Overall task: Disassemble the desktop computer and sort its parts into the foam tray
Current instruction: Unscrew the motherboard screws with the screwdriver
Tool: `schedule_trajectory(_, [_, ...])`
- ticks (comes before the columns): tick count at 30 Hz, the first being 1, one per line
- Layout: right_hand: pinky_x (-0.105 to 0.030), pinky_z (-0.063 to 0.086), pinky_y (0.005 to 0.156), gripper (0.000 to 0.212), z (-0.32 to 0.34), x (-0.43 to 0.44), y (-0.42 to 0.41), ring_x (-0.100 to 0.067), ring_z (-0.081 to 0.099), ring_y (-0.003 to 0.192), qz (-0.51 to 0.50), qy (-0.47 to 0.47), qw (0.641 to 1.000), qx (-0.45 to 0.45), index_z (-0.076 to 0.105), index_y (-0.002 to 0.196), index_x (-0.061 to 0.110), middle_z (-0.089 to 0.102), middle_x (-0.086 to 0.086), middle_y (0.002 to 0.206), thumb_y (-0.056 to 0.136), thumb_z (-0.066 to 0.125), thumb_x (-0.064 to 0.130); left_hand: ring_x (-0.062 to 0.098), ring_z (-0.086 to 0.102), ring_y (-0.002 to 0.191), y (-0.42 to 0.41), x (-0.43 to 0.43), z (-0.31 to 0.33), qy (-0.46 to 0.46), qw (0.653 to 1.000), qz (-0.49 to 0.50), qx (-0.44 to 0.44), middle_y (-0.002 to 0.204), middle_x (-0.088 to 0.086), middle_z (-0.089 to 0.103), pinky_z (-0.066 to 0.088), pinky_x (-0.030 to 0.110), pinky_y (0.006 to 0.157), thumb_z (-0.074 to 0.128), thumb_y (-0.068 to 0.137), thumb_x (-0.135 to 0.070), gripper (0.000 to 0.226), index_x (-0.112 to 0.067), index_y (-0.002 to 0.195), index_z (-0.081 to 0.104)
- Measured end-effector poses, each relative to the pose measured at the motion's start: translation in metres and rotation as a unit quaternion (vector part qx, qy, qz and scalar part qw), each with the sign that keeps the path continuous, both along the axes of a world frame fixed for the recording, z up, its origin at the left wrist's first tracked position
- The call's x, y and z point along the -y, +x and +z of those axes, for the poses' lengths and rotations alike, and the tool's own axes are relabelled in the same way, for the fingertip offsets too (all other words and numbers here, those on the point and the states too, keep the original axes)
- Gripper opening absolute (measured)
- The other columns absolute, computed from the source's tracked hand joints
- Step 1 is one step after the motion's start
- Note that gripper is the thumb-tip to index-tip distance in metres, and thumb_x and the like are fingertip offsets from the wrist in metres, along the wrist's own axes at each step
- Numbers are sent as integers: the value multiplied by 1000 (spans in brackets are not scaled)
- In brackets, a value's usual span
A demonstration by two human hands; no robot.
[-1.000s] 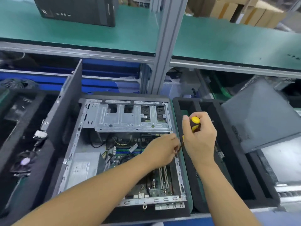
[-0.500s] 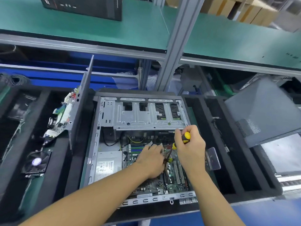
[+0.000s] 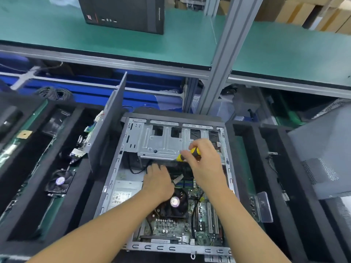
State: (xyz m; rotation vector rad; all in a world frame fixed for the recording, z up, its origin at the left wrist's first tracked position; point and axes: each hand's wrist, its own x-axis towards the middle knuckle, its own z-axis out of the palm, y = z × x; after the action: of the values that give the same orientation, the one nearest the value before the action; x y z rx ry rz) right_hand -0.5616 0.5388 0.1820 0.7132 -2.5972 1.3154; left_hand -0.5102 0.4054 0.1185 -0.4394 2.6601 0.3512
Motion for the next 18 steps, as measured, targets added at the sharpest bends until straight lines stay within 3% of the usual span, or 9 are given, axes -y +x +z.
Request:
schedule_trajectory(2, [-11, 36, 65, 22, -6, 2, -5, -2, 46, 77, 26, 29, 999, 12, 46, 86, 28, 43, 15, 83, 92, 66, 36, 36, 23, 142, -6, -6, 2, -13, 998, 13, 65, 156, 22, 18, 29, 43, 115, 46, 96, -44, 71, -2, 150, 25])
schedule_trajectory(6, [-13, 37, 63, 25, -17, -1, -10, -3, 46, 77, 42, 46, 998, 10, 47, 83, 23, 43, 12, 77, 92, 65, 38, 34, 24, 144, -9, -17, 3, -51, 987, -7, 153, 162, 23, -2, 33, 43, 111, 37, 101, -39, 71, 1, 154, 13])
schedule_trajectory(10, [-16, 36, 60, 21, -25, -3, -12, -5, 48, 76, 63, 70, 995, 23, 46, 84, 29, 46, 15, 81, 93, 61, 41, 36, 32, 142, -2, -25, 9, -83, 973, -74, 204, 163, 19, -10, 42, 44, 99, 27, 105, -43, 57, -10, 151, 34])
schedule_trajectory(12, [-16, 35, 61, 20, -27, -2, -12, -5, 48, 75, 68, 67, 995, 27, 46, 84, 31, 46, 15, 81, 93, 60, 42, 36, 33, 142, -1, -25, 10, -77, 970, -88, 215, 163, 18, -12, 42, 46, 99, 32, 105, -38, 51, -13, 149, 37])
schedule_trajectory(14, [-17, 36, 60, 20, -28, -2, -10, -6, 49, 73, 67, 61, 995, 36, 47, 84, 30, 47, 15, 79, 93, 58, 44, 35, 38, 139, -2, -19, 16, -63, 970, -90, 217, 164, 16, -4, 43, 46, 99, 40, 102, -25, 48, -11, 147, 40])
schedule_trajectory(15, [-17, 38, 59, 20, -28, -3, -10, -6, 49, 72, 65, 58, 995, 38, 47, 83, 31, 48, 14, 78, 93, 58, 44, 33, 46, 133, -4, -14, 21, -53, 971, -90, 217, 162, 16, 13, 46, 44, 97, 42, 100, -21, 45, -10, 144, 44])
schedule_trajectory(17, [-17, 40, 57, 20, -27, -3, -8, -7, 51, 69, 56, 45, 996, 45, 47, 82, 32, 49, 13, 75, 93, 58, 45, 27, 59, 109, -7, -4, 34, -53, 968, -119, 215, 131, 12, 54, 47, 37, 86, 46, 98, -17, 34, -10, 129, 57])
schedule_trajectory(18, [-17, 41, 56, 21, -25, -2, -9, -8, 52, 67, 48, 34, 997, 50, 47, 81, 33, 50, 12, 72, 93, 58, 45, 25, 60, 104, -12, 3, 41, -80, 963, -148, 209, 118, 8, 60, 45, 36, 85, 49, 97, -16, 28, -12, 122, 59])
